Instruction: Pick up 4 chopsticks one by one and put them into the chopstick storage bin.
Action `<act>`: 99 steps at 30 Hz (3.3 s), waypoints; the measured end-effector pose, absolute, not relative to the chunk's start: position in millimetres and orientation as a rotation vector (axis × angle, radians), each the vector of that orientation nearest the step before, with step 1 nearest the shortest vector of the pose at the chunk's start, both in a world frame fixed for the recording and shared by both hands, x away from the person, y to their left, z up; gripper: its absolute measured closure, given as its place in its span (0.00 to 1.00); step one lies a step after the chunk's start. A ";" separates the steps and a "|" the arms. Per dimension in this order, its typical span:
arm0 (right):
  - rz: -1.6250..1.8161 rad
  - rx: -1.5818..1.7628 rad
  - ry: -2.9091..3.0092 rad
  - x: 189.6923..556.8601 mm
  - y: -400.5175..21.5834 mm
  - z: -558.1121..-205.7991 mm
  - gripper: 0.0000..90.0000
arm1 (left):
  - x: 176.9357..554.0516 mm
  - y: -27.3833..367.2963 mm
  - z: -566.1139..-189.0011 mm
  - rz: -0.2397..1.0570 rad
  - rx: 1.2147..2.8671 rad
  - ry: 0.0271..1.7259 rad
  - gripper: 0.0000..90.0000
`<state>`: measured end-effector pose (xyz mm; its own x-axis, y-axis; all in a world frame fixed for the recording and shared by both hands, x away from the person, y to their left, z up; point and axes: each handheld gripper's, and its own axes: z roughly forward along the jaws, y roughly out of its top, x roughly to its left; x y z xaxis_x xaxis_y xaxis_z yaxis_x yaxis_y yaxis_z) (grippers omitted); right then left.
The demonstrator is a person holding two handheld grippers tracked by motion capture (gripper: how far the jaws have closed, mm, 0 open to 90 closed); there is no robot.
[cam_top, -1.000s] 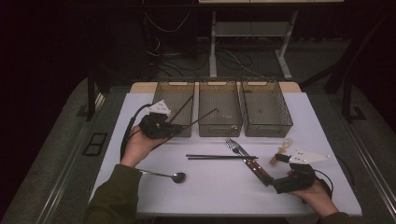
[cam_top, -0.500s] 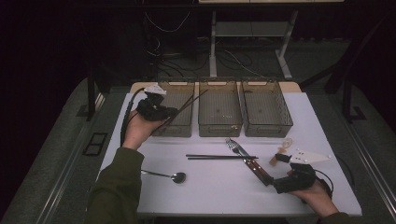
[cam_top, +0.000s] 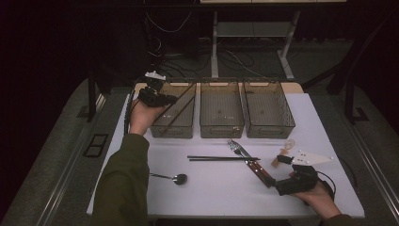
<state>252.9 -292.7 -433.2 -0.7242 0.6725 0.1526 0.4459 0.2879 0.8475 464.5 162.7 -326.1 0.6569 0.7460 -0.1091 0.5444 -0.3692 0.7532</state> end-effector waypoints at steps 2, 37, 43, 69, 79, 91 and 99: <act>1.410 1.031 2.322 252.9 -293.0 -433.2 0.01 | 468.7 163.7 -330.3 0.331 2.051 1.018 0.94; 1.423 1.022 2.332 252.5 -293.0 -432.9 0.01 | 492.7 171.2 -386.2 0.393 2.069 1.204 0.88; 1.423 1.022 2.332 252.6 -293.1 -432.9 0.01 | 491.8 170.3 -385.9 0.413 2.079 1.187 0.74; 1.415 1.025 2.329 252.8 -293.8 -433.4 0.01 | 442.2 160.2 -361.8 0.391 2.097 0.915 0.28; 1.412 1.026 2.330 252.1 -293.4 -433.3 0.01 | 402.9 155.2 -365.4 0.321 2.145 0.804 0.16; 1.411 1.029 2.329 251.4 -293.7 -433.3 0.01 | 354.7 148.6 -370.8 0.355 2.087 0.727 0.14; 1.413 1.036 2.325 251.1 -295.1 -433.1 0.01 | 330.1 145.4 -383.5 0.345 2.066 0.706 0.08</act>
<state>251.1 -295.1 -433.1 -0.7234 0.6719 0.1586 0.4503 0.2851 0.8462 330.1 145.4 -383.5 0.7980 0.6022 -0.0235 0.3518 -0.4339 0.8295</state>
